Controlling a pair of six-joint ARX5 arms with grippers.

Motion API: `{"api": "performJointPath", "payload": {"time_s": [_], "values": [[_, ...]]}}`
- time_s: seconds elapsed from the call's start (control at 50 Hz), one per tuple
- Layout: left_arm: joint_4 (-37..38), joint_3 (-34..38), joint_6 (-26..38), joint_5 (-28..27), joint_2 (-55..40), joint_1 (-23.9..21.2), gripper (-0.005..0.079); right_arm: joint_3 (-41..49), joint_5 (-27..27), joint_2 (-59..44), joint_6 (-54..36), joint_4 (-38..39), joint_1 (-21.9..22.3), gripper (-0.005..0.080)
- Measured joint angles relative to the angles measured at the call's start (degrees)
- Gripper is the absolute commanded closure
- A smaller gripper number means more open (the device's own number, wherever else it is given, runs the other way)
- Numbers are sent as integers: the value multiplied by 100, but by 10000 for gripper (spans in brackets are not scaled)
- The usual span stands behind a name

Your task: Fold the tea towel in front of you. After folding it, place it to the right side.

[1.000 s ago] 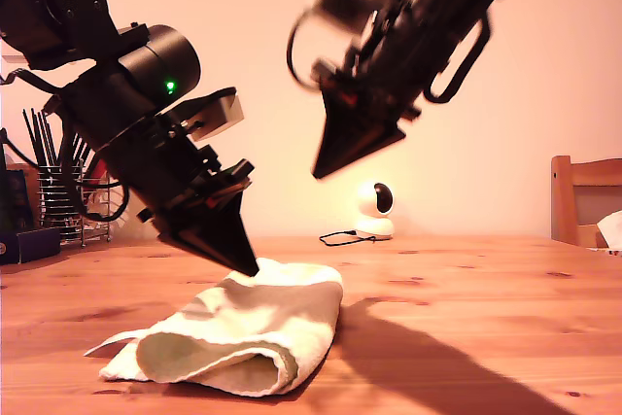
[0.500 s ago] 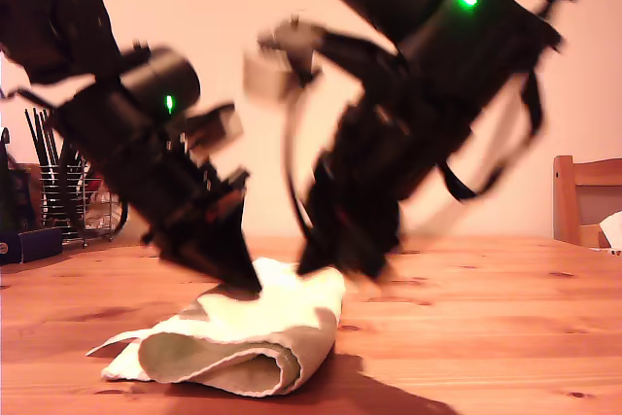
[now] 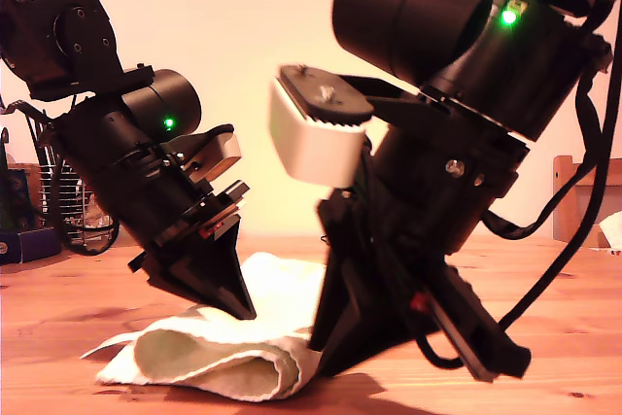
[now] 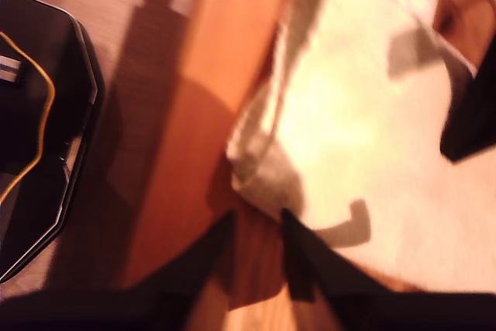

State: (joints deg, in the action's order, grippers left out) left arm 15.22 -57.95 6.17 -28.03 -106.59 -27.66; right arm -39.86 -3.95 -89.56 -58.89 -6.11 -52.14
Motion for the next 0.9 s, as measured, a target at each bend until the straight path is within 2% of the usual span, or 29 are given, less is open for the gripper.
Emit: {"api": "performJointPath", "payload": {"time_s": [0.46,0.9], "values": [[144,0,-85,-310,0,-48,766,0,-17,0,-713,90,-83,341],[470,0,-160,-494,0,-256,766,-22,-280,-162,-743,2,-83,341]]}}
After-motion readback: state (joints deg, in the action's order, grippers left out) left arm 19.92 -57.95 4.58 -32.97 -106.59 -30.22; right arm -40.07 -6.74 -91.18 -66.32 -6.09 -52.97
